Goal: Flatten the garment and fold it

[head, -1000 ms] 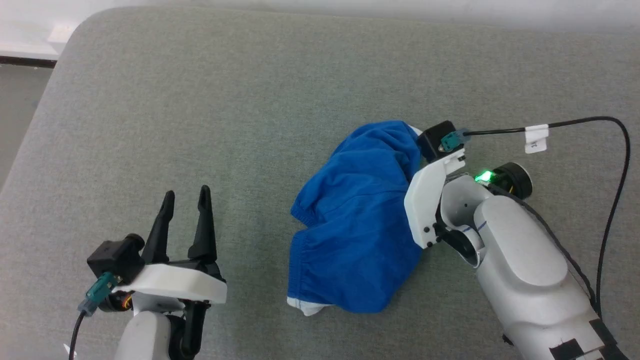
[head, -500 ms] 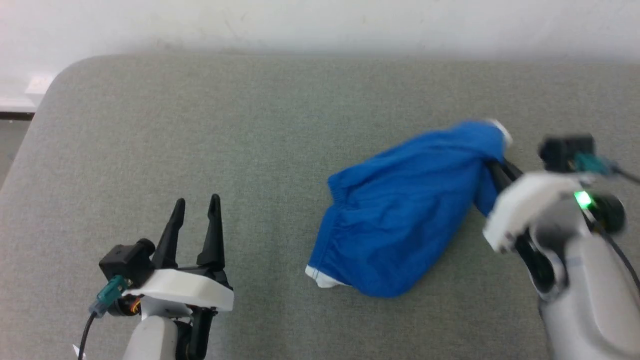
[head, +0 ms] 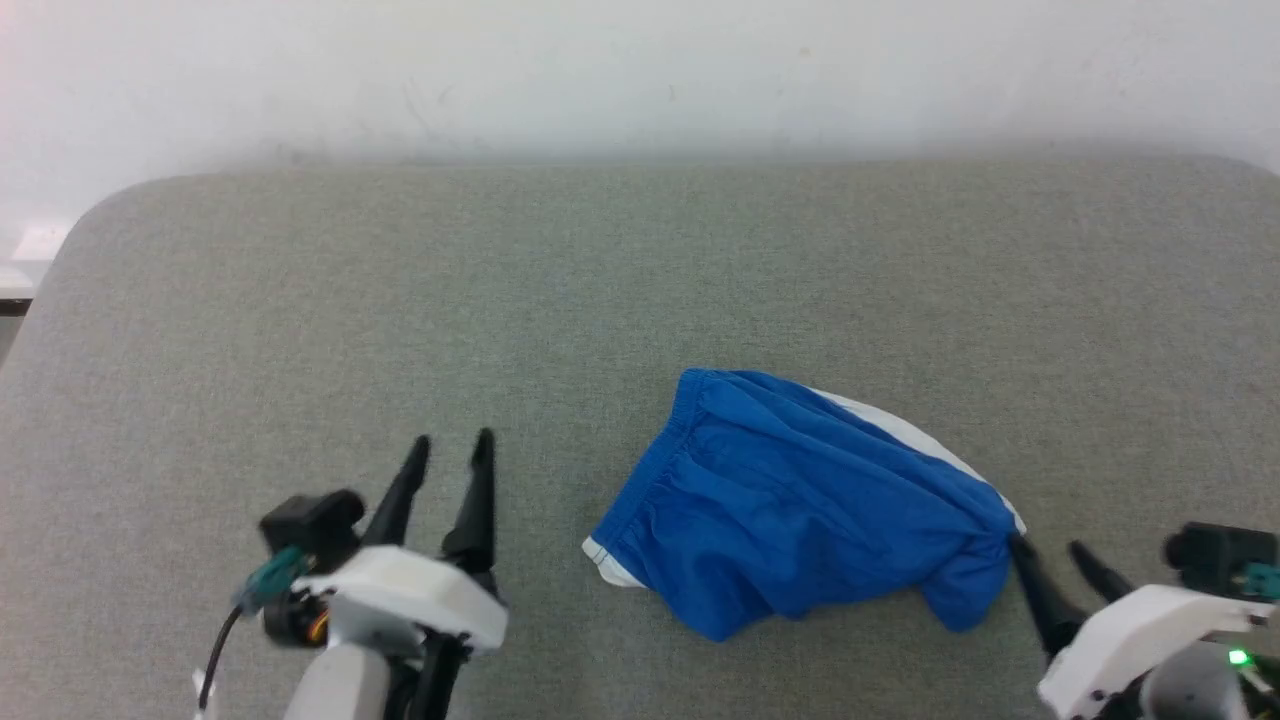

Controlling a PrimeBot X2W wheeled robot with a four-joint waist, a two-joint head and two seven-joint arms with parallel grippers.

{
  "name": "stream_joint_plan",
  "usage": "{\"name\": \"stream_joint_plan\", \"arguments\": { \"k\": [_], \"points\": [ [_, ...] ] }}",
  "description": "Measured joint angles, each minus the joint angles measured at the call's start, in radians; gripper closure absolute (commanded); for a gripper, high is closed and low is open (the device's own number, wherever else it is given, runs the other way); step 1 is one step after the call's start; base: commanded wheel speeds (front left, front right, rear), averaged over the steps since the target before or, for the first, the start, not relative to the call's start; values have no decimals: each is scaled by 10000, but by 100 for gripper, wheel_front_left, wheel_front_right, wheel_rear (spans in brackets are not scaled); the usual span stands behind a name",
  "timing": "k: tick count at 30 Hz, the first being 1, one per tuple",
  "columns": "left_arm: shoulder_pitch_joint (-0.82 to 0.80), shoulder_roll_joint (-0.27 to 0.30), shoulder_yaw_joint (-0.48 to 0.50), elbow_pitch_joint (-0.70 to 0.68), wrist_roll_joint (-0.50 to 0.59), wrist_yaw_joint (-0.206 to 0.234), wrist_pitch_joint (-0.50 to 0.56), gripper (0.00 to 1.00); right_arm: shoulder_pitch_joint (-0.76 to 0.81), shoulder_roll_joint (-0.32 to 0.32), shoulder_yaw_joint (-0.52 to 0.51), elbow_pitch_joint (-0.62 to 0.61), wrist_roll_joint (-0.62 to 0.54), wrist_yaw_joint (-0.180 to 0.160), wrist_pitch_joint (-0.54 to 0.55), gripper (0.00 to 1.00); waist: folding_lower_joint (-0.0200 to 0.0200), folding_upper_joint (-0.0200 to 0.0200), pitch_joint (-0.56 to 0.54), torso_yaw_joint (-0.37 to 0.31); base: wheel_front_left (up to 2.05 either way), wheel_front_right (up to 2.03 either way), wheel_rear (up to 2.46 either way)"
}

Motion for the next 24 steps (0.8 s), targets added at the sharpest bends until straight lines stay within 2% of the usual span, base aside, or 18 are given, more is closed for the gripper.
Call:
{"name": "stream_joint_plan", "arguments": {
  "k": [3,6,9,11,16,18,23,24],
  "points": [
    [-507,4,-543,-2,-111,-2,817,0,-2,-4,-656,-234,96,0,-491,0,1,0,-71,-100,0,0,0],
    [-1650,25,-1287,36,-222,-6,2134,0,-10,-21,-1279,-439,44,0,-805,0,2,0,-55,-186,0,0,0],
    [-2880,13,-1778,378,-454,-4,3979,0,-137,-27,-1459,-531,-48,0,-890,0,3,0,-4,-369,0,0,0],
    [-3399,86,-2077,723,-397,155,5354,0,-244,-25,-1469,-570,-54,0,-928,0,3,0,36,-546,0,0,0],
    [-3732,410,-2943,1246,-201,205,8128,0,-265,-23,-1392,-546,-117,0,-978,0,3,0,214,-1073,0,0,0],
    [-3730,640,-3172,1392,0,245,8794,0,-265,-29,-1381,-535,-148,0,-1047,0,2,0,314,-1263,0,0,0],
    [-3523,1055,-3432,1753,244,447,9563,0,-267,-25,-1254,-520,-134,0,-1147,0,3,0,577,-1597,0,0,0],
    [-3427,1037,-3519,1776,213,439,9680,14,-268,-29,-1241,-518,-111,0,-1160,0,3,1,627,-1627,0,0,0]
  ]
}}
